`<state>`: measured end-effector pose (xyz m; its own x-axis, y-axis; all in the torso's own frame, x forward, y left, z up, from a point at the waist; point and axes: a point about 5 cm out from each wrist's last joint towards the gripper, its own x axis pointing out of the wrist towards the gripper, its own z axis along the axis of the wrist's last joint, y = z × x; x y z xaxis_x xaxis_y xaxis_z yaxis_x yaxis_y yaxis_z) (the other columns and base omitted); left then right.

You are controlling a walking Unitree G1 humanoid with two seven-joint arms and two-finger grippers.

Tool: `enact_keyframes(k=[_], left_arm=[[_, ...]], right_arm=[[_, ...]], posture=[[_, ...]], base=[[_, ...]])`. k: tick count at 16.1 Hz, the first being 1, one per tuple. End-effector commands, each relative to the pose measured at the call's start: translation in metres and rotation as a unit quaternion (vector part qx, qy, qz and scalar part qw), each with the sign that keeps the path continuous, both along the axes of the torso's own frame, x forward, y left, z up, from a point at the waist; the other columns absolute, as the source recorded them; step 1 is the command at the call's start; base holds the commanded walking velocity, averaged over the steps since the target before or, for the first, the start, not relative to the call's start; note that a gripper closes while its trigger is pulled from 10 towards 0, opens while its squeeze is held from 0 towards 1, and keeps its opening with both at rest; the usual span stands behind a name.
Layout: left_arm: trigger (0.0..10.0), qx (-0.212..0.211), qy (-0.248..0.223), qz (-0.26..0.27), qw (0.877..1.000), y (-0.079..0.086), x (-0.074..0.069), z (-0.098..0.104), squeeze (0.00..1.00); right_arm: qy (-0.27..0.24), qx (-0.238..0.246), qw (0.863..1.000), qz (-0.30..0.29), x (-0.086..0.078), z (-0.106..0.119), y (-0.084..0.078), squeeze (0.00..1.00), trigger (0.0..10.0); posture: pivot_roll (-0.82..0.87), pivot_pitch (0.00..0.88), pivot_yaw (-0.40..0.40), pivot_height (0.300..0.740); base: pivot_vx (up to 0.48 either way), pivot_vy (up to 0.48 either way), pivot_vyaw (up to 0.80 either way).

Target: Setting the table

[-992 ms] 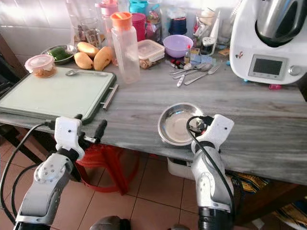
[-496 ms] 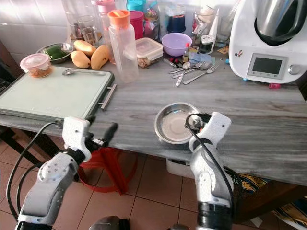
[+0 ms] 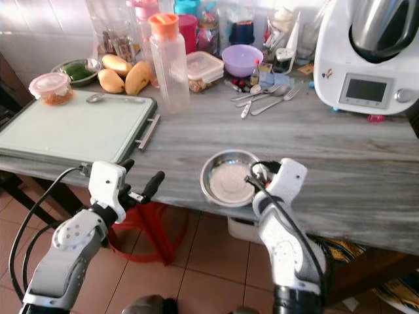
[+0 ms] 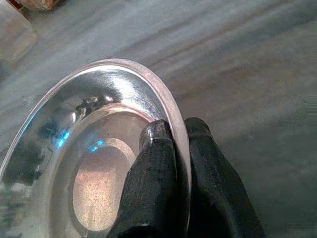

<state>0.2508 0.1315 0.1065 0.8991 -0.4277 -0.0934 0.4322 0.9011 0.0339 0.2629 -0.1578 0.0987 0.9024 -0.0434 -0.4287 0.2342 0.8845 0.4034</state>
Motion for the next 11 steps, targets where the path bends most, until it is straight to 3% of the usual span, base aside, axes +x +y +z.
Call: enact_keyframes(k=[1, 2, 3, 11], left_arm=[[10.0, 0.008, -0.008, 0.003, 1.000, 0.002, 0.002, 0.003, 0.00], [10.0, 0.008, -0.008, 0.004, 1.000, 0.002, 0.002, 0.003, 0.00], [10.0, 0.008, -0.009, 0.004, 1.000, 0.002, 0.003, 0.004, 0.00], [10.0, 0.010, -0.016, 0.015, 1.000, 0.003, 0.004, 0.005, 0.00]], right_arm=[[0.068, 0.004, 0.998, -0.015, -0.013, -0.020, 0.000, 0.00, 10.0], [0.074, -0.003, 0.997, -0.019, -0.015, -0.020, -0.002, 0.00, 10.0], [0.072, 0.002, 0.997, -0.025, -0.015, -0.021, -0.002, 1.00, 10.0], [0.033, -0.015, 0.997, -0.069, 0.005, -0.012, -0.017, 1.00, 10.0]], posture=[[-0.02, 0.013, 0.054, 0.740], [-0.02, 0.013, 0.053, 0.740], [-0.02, 0.012, 0.054, 0.740], [-0.01, 0.008, 0.049, 0.740]], base=[[0.000, 0.000, 0.00], [0.000, 0.000, 0.00], [0.000, 0.000, 0.00], [0.000, 0.000, 0.00]])
